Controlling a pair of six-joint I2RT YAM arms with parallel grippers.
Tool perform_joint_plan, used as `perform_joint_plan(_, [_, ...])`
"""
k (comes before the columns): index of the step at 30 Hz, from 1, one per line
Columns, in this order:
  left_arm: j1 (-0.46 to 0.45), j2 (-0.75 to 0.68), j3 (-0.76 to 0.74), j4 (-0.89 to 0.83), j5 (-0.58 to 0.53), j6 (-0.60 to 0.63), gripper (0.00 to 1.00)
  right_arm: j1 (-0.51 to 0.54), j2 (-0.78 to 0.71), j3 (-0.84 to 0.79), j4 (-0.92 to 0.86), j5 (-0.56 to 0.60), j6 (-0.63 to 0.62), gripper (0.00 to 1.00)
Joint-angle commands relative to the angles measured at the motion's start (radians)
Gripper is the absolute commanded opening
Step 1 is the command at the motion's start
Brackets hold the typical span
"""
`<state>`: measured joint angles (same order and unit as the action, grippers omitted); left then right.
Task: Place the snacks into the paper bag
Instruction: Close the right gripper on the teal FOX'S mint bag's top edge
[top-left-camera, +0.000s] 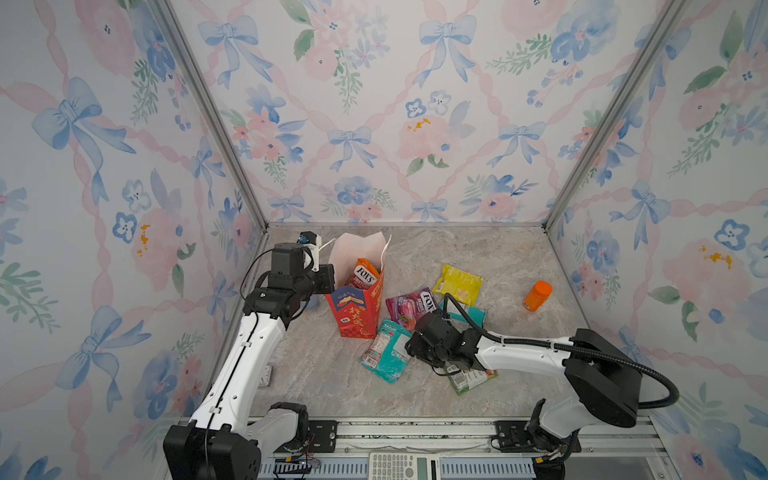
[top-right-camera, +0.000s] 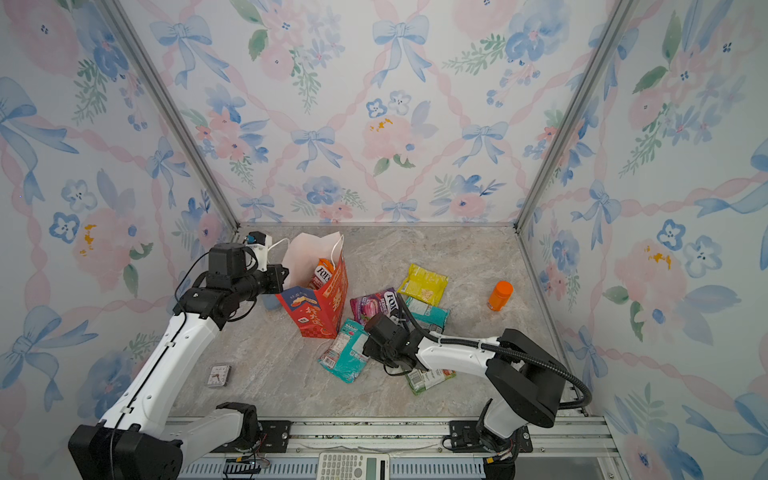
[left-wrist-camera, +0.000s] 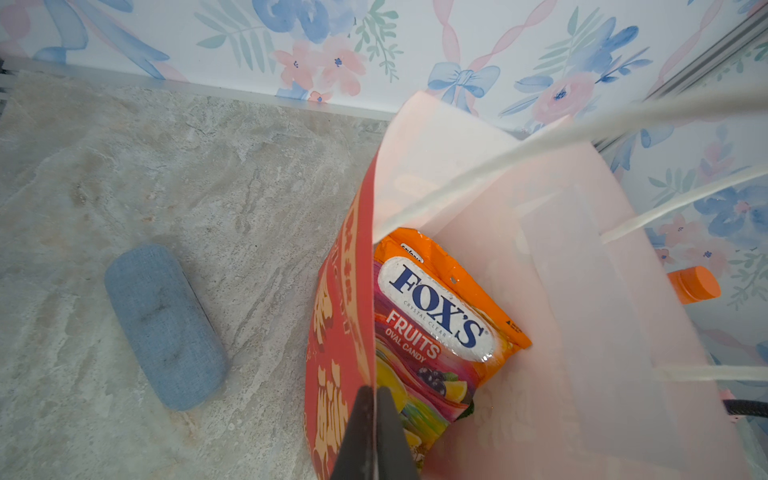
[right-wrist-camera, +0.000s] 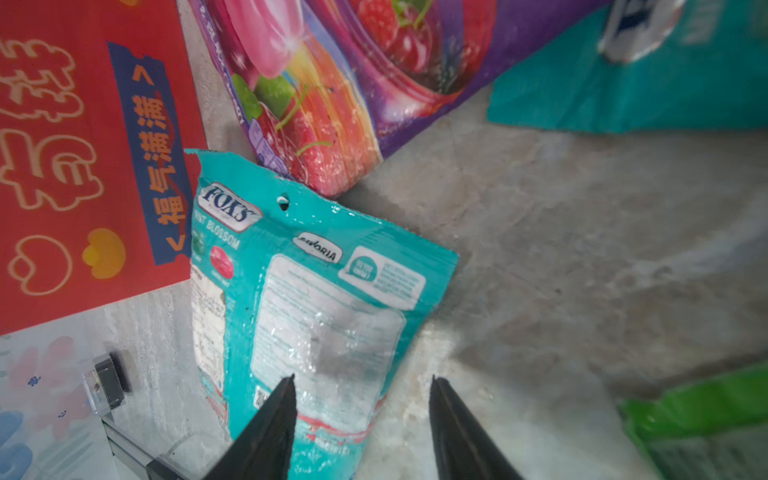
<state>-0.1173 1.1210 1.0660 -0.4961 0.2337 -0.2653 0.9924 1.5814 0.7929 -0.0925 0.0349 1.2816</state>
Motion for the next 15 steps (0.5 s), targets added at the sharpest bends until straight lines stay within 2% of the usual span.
perform_joint_plan(1, [-0.002,-0.027,-0.001,-0.007,0.021,0.026,0.0,0.012,0.036,-0.021,0.072,-0.035,0.047,0.54])
perform_joint_plan(6, [-0.002,-0.034,-0.003,-0.008,0.019,0.03,0.0,0.012,0.058,-0.018,0.103,-0.038,0.056,0.53])
perform_joint_plan(15, [-0.002,-0.032,-0.001,-0.007,0.018,0.032,0.0,0.01,0.068,-0.025,0.153,-0.045,0.079,0.41])
